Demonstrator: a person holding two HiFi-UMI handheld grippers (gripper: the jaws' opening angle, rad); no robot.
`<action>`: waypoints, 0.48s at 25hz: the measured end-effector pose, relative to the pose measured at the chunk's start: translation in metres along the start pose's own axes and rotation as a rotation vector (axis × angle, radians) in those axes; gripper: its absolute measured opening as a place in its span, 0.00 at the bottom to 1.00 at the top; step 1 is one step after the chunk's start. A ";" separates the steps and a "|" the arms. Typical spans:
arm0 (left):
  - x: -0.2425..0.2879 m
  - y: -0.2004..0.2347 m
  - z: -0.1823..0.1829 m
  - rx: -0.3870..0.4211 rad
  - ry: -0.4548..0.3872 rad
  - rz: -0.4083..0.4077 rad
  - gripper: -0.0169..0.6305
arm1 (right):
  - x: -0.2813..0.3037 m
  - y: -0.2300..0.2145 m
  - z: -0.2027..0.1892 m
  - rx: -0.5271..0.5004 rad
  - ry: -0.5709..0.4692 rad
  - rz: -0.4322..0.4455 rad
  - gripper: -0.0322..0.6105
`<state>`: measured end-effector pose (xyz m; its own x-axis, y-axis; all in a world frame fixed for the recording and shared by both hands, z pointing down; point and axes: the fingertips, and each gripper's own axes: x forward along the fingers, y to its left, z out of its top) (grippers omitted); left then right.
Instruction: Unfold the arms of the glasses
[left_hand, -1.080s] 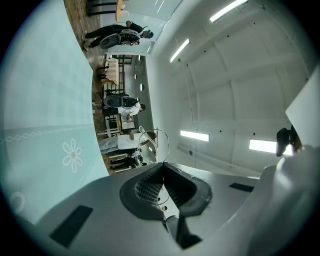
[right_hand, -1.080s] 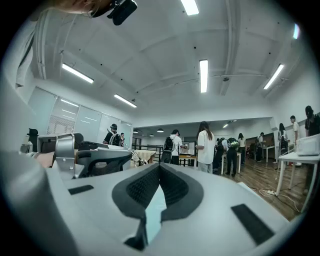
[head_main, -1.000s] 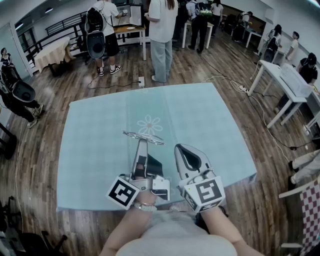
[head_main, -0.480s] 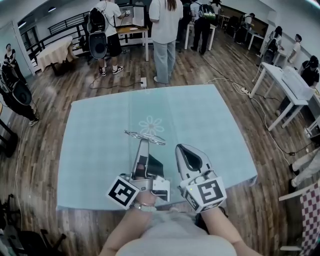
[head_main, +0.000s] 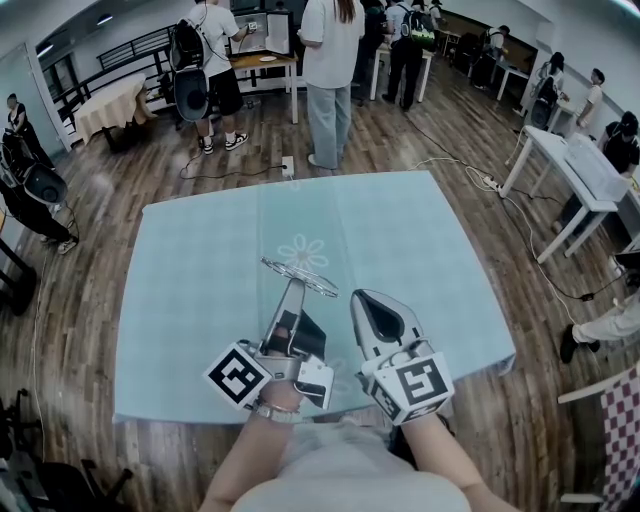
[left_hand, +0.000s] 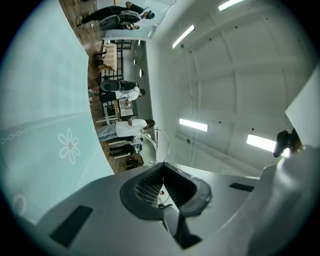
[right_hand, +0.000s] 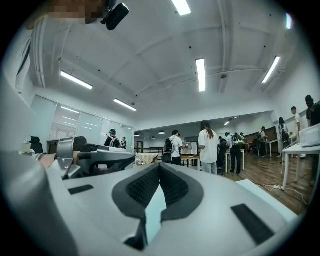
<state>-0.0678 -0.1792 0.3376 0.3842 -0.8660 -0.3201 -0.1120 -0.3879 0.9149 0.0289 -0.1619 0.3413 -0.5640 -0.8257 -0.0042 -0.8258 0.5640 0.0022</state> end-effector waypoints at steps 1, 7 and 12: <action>0.001 0.000 -0.002 -0.005 0.022 0.000 0.04 | 0.000 -0.001 0.000 0.001 0.002 -0.001 0.06; 0.003 0.004 -0.003 -0.006 0.080 0.010 0.04 | 0.002 -0.006 -0.004 0.009 0.009 -0.001 0.06; 0.001 0.003 -0.008 -0.016 0.161 0.001 0.04 | 0.002 -0.003 -0.007 0.005 0.019 0.028 0.06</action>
<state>-0.0605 -0.1785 0.3423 0.5258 -0.8043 -0.2768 -0.0985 -0.3808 0.9194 0.0301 -0.1657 0.3479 -0.5867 -0.8096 0.0147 -0.8098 0.5868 -0.0032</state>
